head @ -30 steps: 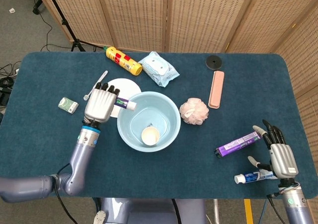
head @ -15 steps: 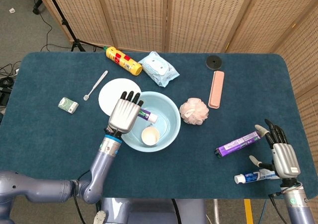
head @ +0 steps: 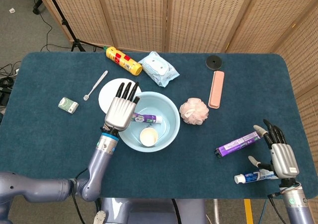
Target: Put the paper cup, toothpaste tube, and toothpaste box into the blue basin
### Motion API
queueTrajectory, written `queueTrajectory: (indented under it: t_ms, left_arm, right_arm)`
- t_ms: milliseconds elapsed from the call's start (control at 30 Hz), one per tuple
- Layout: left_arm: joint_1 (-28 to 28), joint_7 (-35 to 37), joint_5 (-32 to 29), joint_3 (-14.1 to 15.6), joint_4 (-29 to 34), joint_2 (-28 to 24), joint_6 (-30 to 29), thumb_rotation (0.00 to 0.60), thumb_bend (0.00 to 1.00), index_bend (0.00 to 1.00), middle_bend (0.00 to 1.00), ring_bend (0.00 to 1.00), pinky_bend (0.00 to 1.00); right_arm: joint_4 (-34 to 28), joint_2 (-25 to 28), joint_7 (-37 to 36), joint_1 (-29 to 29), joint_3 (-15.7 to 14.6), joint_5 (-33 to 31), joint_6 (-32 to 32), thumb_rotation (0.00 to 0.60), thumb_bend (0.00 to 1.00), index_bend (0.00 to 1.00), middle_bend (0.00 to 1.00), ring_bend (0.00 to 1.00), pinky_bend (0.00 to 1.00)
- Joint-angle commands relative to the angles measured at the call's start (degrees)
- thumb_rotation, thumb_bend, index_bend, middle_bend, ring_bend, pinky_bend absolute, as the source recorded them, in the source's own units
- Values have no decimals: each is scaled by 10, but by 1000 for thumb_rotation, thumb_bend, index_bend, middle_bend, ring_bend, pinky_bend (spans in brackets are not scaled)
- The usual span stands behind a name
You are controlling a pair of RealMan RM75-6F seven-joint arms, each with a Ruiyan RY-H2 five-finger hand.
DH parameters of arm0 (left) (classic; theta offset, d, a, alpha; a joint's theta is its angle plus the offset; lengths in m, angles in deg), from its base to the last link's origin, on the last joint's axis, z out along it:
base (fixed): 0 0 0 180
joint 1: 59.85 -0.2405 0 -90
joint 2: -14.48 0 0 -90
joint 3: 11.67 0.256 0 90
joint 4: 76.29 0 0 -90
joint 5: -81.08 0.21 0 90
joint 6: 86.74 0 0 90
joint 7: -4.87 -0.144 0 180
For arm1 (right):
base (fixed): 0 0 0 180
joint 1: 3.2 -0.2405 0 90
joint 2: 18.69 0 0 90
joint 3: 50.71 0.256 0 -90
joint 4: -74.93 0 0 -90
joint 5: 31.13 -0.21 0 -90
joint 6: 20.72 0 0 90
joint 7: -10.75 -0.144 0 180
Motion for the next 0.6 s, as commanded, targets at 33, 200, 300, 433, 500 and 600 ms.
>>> queueTrajectory:
  t_ms: [33, 200, 300, 433, 500, 600]
  left_arm:
    - [-2, 6, 5, 0, 1, -2, 0, 600, 219, 358, 64, 27, 97]
    - [-20, 21, 7, 11, 31, -34, 4, 600, 218, 358, 64, 28, 97]
    - [-39, 26, 4, 25, 62, -71, 6, 600, 217, 358, 64, 28, 97]
    - [-68, 48, -18, 31, 108, -121, 6, 600, 217, 358, 64, 28, 97]
    - [-92, 79, -34, 33, 140, -156, 4, 600, 217, 357, 64, 28, 97]
    - [-120, 127, -19, 44, 163, -191, 3, 600, 218, 356, 64, 28, 97]
  right_arm:
    - [1, 0, -1, 0, 0, -2, 2, 600, 205, 146, 0, 0, 0]
    - [4, 1, -6, 0, 1, -5, 2, 600, 204, 147, 0, 0, 0]
    - [6, 1, -6, 1, 1, -7, 4, 600, 207, 147, 0, 0, 0]
    - [4, 1, 1, 1, 1, -9, 5, 600, 203, 146, 0, 0, 0]
    - [4, -1, 7, 0, 1, -10, 6, 600, 206, 146, 0, 0, 0]
    - [5, -4, 15, -1, 0, -10, 8, 600, 208, 147, 0, 0, 0]
